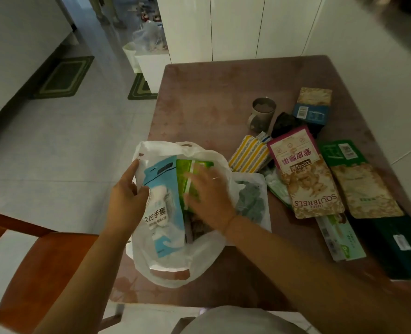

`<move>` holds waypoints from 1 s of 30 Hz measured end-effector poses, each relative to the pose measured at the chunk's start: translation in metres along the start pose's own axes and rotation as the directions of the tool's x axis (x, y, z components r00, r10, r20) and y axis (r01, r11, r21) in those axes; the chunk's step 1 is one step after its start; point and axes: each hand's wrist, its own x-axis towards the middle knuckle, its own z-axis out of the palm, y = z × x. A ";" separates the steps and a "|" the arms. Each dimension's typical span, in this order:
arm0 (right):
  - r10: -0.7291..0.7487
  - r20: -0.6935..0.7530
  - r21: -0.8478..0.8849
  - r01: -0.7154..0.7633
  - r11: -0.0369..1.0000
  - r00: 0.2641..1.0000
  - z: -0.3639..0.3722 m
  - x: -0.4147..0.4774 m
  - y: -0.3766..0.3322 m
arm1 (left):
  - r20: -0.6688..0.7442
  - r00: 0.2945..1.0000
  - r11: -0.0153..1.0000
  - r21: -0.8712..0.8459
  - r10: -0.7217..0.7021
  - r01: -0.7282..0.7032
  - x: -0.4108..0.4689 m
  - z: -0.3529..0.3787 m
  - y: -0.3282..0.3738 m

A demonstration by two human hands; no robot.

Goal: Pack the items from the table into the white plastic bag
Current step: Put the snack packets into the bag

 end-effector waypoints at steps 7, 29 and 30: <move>0.692 -0.379 0.010 -0.745 0.667 0.614 -0.109 -0.027 0.168 | 0.010 0.999 0.998 0.027 -0.050 0.050 0.000 0.003 -0.001; 0.535 0.403 0.740 -0.608 0.287 0.743 -0.140 0.015 0.092 | 0.004 0.997 0.997 -0.009 -0.075 0.075 0.000 0.004 0.004; 0.475 0.460 0.713 -0.631 0.305 0.750 -0.128 0.017 0.077 | 0.003 0.998 0.997 -0.018 -0.070 0.070 -0.001 0.002 0.005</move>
